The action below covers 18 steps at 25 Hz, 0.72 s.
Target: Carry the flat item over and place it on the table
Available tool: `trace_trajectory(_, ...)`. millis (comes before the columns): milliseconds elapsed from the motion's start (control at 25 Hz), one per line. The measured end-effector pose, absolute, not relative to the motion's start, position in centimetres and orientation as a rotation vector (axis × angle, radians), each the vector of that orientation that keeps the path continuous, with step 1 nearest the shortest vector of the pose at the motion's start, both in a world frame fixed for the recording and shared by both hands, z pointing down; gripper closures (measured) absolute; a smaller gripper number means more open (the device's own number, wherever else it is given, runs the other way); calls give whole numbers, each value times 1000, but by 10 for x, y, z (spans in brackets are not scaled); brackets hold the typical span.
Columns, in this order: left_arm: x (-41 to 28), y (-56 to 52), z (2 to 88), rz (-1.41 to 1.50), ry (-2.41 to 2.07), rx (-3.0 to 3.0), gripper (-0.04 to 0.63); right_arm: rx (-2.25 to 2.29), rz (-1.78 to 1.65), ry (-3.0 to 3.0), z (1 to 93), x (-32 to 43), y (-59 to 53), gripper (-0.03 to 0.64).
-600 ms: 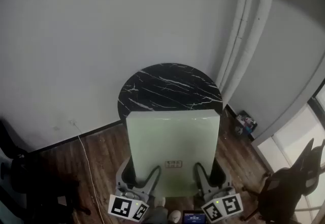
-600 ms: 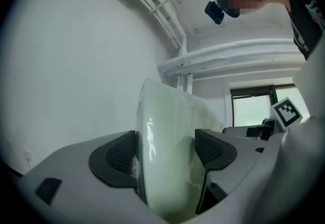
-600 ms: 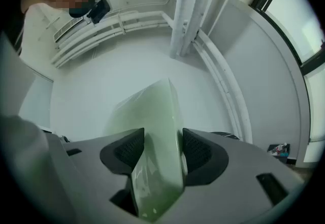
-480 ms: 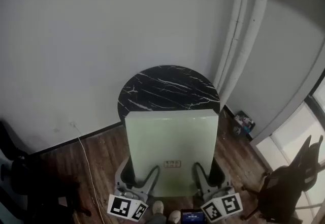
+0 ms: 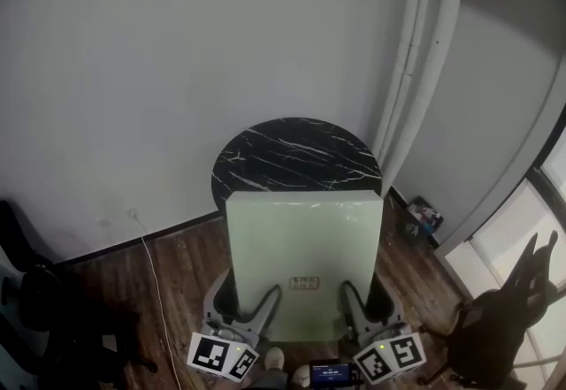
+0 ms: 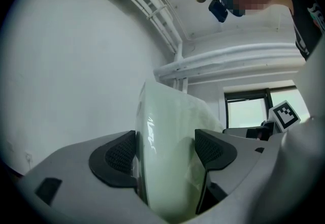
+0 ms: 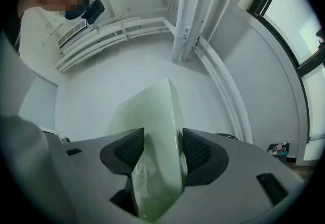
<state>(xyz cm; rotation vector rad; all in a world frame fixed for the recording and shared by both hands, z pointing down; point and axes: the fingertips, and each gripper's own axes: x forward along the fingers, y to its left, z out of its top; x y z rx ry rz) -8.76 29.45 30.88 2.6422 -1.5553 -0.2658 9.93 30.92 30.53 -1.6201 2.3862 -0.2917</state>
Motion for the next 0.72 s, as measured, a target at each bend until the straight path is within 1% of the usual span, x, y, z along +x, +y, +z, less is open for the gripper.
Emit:
trace_trajectory(440, -79, 282, 310, -245, -1537, 2653, 222, -1625, -321, 2363, 309, 109, 299, 404)
trace_trajectory(720, -75, 237, 318, -236, -1526, 2658, 222, -1636, -329, 2357, 315, 112, 257, 404)
